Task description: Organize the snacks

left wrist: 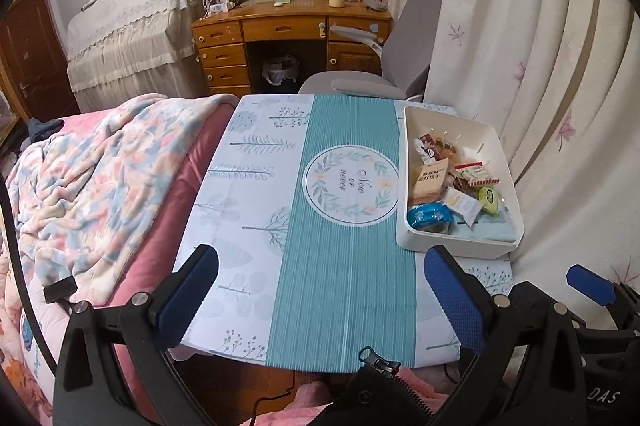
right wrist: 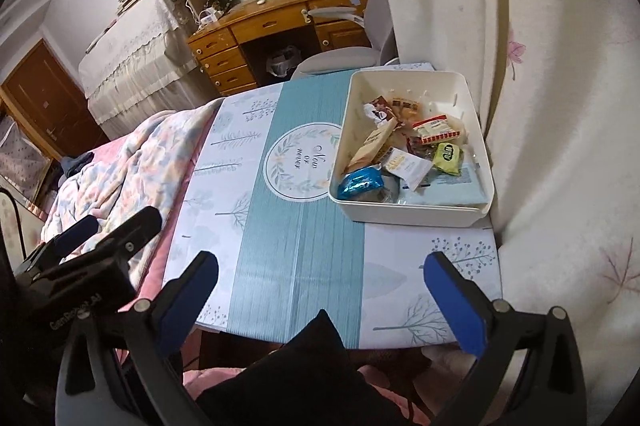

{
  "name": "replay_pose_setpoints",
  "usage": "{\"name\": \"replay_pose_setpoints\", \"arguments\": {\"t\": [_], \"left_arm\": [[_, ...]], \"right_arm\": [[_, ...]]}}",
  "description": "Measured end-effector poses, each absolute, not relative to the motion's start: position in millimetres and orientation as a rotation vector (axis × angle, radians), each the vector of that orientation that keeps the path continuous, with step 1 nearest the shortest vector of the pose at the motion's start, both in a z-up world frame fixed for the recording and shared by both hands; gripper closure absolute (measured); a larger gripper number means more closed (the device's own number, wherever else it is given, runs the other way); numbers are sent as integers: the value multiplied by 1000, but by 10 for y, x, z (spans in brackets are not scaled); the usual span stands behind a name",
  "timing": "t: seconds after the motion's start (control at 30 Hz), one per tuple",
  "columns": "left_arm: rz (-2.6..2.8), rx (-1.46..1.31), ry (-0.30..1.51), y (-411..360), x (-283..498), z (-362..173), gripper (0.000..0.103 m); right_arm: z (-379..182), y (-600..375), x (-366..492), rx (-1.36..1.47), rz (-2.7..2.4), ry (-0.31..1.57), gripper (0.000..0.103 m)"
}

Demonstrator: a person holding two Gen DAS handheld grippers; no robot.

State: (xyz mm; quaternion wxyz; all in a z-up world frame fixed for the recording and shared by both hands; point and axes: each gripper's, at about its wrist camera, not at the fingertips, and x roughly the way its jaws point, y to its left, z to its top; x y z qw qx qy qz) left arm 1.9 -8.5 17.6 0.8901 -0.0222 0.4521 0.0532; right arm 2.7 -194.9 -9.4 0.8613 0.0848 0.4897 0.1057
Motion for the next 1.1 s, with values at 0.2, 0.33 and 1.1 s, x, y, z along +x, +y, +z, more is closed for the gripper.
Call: {"name": "replay_pose_setpoints", "arguments": {"t": [0.2, 0.33, 1.1], "left_arm": [[104, -51, 949, -33, -27, 126, 1], [101, -56, 963, 4, -95, 92, 1], [82, -52, 964, -40, -182, 83, 1]], "right_arm": [[-130, -1888, -59, 178, 221, 1041, 0], [-147, -1855, -117, 172, 219, 1052, 0], [-188, -1871, -259, 169, 200, 1062, 0]]}}
